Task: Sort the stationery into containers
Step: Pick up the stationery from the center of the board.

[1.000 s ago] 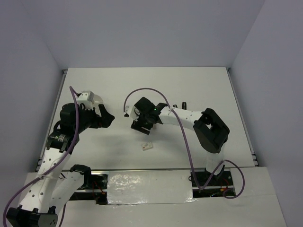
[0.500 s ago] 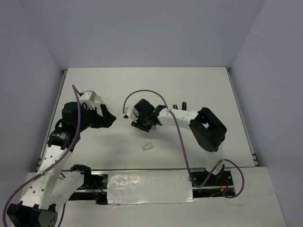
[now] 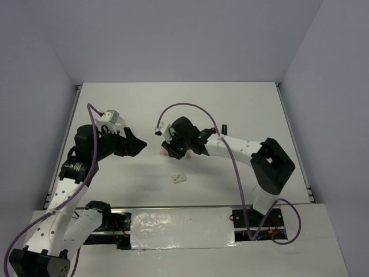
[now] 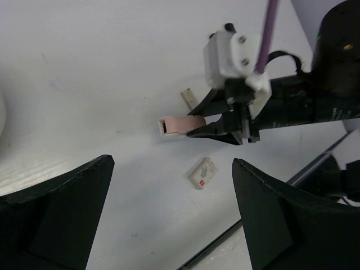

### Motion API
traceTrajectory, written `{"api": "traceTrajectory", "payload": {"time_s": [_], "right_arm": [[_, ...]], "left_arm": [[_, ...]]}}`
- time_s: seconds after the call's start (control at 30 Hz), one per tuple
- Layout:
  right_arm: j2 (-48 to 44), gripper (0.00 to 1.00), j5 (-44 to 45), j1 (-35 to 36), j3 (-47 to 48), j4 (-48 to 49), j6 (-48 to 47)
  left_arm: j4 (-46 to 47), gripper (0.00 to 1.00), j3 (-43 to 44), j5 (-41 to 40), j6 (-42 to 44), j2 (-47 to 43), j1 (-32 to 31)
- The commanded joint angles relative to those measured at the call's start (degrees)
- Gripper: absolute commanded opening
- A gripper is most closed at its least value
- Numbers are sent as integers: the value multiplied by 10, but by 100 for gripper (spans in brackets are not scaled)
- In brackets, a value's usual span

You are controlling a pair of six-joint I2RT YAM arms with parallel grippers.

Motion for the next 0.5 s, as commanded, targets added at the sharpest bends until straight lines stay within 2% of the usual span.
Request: {"api": "traceTrajectory", "payload": {"time_s": [0.0,0.07,0.1,0.17,0.2,0.23,0.3,0.33,0.4,0.43,0.47], "right_arm": [[-127,0,-119,-23,-18,128,171],[-141,0,-136,-27,-20,133,191],[-148,0,-152,-27,-21,137,227],[-176,0,-203,-27,-42,165,276],[-185,0,-206,-27,-52,206,300],[-198,0,-195,-28,-65,218,322],[-194,0,-144,-27,-51,210,379],[-178,0,-126,-27,-38,198,406],[-153,0,-72,-27,3,169,437],[-124,0,-64,-27,16,168,459],[-106,0,-59,-27,48,168,471]], "left_arm": [[145,99,-51,85,-102,-42,2],[165,99,-60,93,-124,-46,2],[209,99,-79,102,-162,-50,1],[253,99,-93,132,-208,-46,0],[244,99,-89,131,-213,-46,0],[224,99,-82,98,-207,-49,0],[102,99,-44,10,-192,-72,0],[56,99,-11,-112,-188,-89,0],[-55,99,21,-231,-184,-102,0],[-76,99,43,-325,-175,-112,0],[-92,99,56,-360,-164,-114,0]]}}
